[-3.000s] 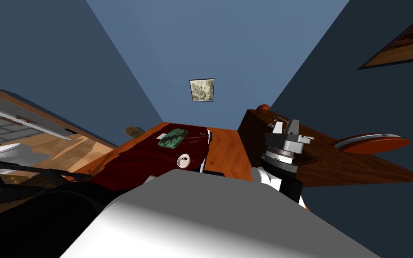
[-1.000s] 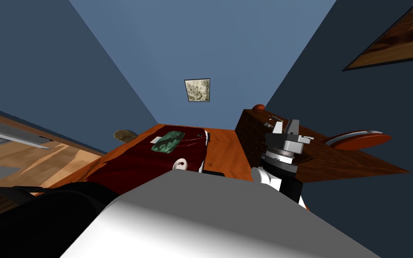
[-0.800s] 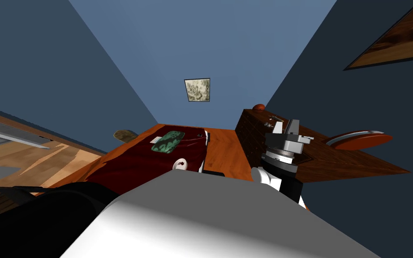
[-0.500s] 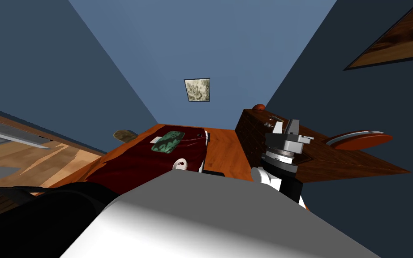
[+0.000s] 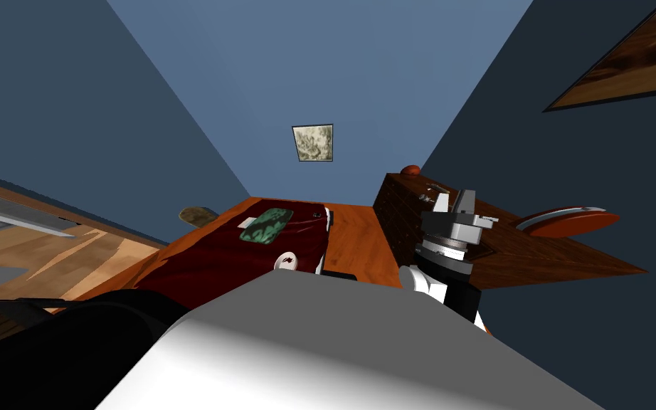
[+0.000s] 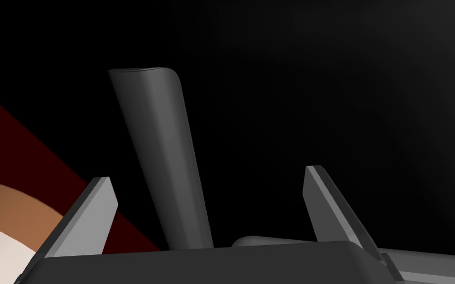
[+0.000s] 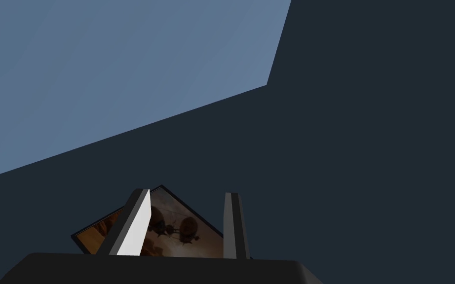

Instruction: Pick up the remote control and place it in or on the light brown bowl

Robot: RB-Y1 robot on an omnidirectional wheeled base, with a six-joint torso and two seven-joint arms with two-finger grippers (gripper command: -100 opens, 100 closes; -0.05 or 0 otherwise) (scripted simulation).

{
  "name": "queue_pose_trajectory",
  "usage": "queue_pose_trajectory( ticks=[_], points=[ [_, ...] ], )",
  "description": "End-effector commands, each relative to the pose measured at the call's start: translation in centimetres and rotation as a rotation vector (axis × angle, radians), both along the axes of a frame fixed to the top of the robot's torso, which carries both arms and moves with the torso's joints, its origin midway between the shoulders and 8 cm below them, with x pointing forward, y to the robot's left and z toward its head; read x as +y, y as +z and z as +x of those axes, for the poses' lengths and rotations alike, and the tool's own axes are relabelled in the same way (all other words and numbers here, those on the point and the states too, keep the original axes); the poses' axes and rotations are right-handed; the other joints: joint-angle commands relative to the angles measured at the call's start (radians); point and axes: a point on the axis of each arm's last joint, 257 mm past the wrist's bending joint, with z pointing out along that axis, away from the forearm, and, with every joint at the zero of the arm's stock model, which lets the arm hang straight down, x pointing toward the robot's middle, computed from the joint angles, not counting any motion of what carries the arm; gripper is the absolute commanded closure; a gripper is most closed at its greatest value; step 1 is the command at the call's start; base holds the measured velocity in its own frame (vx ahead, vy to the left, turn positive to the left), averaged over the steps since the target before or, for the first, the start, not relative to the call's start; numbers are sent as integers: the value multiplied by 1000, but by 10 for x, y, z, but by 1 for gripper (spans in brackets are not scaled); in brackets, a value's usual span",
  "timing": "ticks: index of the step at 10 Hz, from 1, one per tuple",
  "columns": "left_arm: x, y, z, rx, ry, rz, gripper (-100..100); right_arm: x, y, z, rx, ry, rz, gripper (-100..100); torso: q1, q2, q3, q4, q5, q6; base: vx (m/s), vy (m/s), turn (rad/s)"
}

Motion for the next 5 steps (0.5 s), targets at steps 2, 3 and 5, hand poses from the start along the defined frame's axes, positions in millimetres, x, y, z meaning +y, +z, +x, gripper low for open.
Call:
queue_pose_trajectory(
  ticks=[2, 3, 5],
  points=[
    [-2, -3, -15, 32, 1, -3, -100, 0, 0, 0, 0, 0, 0, 0, 0, -1, -1, 0, 0, 0, 43, -1, -18],
    [-2, -4, -19, 43, 1, -4, -100, 0, 0, 0, 0, 0, 0, 0, 0, -3, -2, -1, 0, 0, 54, -1, -11],
    [-2, -4, -19, 43, 1, -4, -100, 0, 0, 0, 0, 0, 0, 0, 0, -1, -1, 0, 0, 0, 3, 0, 0]
  ],
)
